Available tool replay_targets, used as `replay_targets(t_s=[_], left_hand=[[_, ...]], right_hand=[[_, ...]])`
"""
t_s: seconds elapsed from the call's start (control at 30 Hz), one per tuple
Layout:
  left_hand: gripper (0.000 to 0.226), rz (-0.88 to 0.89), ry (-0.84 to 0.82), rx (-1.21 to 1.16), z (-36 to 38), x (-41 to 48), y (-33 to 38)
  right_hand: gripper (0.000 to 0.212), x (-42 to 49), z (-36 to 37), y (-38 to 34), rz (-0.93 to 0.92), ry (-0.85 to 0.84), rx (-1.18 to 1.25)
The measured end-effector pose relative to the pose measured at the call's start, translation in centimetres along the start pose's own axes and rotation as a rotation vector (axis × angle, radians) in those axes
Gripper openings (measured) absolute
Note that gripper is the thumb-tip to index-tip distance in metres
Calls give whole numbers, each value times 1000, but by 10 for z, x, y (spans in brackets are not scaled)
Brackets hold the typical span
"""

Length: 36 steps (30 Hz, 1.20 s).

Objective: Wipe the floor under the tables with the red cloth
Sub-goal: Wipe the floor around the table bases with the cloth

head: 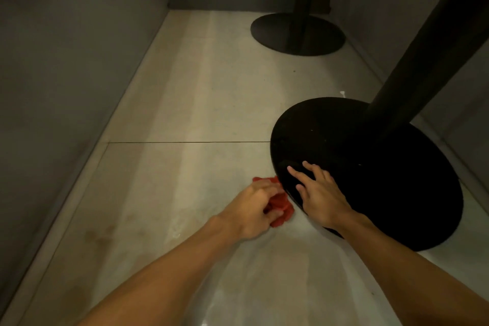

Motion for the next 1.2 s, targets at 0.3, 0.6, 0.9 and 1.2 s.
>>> replay_targets(t_s=[0.3,0.6,0.9,1.2], left_hand=[[53,-128,63,34,-49,-30,-89],[48,-331,217,-4,-100,-96,-167],[57,-302,82,-55,-70,-98,-120],[35,-633,351,-343,-89,-129,-142]], right_hand=[[48,0,-2,1,29,7,-16],[49,2,-2,-1,23,19,-53],[51,0,-5,-7,69,-106,-90],[39,-2,-41,-163,-139,-475,-105]])
Point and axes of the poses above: each hand's wrist, its own x-axis towards the middle knuckle, its own z-axis out of the palm, y = z × x, the point moved 8 cm from there along x, towards the middle knuckle, and after that the axes turned 10 degrees about -z, right-handed, at the moved point
